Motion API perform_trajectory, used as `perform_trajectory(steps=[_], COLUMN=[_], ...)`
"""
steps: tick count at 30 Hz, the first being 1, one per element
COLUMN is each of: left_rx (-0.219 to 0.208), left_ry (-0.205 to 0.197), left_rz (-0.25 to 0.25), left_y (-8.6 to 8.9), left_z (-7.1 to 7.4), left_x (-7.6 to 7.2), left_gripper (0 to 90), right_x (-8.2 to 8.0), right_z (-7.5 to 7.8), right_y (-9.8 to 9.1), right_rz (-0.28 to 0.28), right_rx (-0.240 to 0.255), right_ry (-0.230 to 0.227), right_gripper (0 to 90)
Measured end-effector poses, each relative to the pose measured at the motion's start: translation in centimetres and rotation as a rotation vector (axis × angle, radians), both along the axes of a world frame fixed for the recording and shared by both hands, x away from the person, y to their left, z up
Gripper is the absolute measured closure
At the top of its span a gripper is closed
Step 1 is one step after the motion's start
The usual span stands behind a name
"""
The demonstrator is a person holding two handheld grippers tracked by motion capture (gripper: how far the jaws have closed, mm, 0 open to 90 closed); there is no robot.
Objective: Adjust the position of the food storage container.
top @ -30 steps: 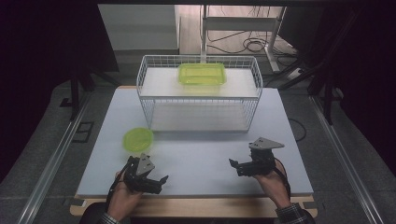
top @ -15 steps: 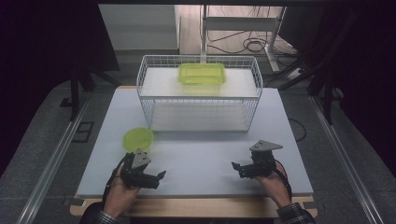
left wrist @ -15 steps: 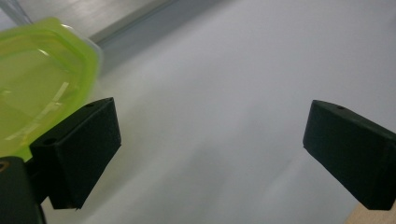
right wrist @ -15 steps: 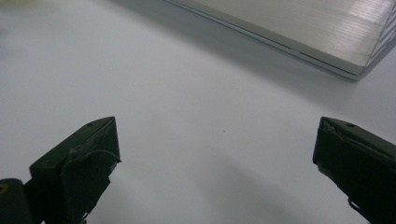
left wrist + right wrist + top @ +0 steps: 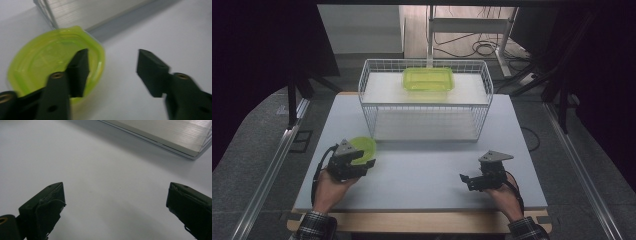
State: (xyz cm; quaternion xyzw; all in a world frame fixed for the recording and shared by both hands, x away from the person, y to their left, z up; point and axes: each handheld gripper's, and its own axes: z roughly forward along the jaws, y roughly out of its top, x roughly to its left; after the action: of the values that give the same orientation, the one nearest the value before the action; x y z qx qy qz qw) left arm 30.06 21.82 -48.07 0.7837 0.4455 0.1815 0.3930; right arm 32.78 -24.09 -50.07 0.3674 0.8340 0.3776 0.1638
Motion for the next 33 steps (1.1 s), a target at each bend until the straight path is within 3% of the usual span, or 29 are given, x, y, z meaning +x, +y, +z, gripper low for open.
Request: perform_trajectory(steps=[6, 8, 14, 16, 22, 26, 33], left_rx=[-0.009, -0.009, -0.015, -0.03, -0.014, -0.001, 0.014], left_ry=[-0.003, 0.002, 0.0, 0.0, 0.007, 0.023, 0.032], left_rz=[0.04, 0.056, 0.137, 0.17, 0.251, 0.26, 0.241], left_y=[2.0, 2.8, 5.3, 6.1, 7.5, 7.6, 6.8], left_z=[0.7, 0.8, 0.5, 0.1, -1.7, -2.7, -3.1], left_x=[1.9, 2.5, 4.2, 4.7, 5.7, 6.0, 5.9], left_gripper=[83.9, 90.0, 90.0, 90.0, 90.0, 90.0, 90.0], right_x=[0.0, 0.0, 0.1, 0.1, 0.4, 0.4, 0.5], right_z=[-0.1, -0.1, -0.2, -0.1, -0.1, -0.1, -0.1], right_y=[0.1, 0.1, 0.1, 0.0, -0.5, -0.5, -0.7], right_rz=[0.0, 0.001, 0.006, 0.005, -0.011, -0.009, -0.006], right_rx=[-0.005, -0.001, 0.006, 0.005, 0.01, 0.009, 0.004], right_ry=[0.001, 0.007, 0.016, 0.016, 0.013, 0.016, 0.018], right_gripper=[2.7, 2.7, 3.1, 3.2, 3.7, 3.7, 4.0])
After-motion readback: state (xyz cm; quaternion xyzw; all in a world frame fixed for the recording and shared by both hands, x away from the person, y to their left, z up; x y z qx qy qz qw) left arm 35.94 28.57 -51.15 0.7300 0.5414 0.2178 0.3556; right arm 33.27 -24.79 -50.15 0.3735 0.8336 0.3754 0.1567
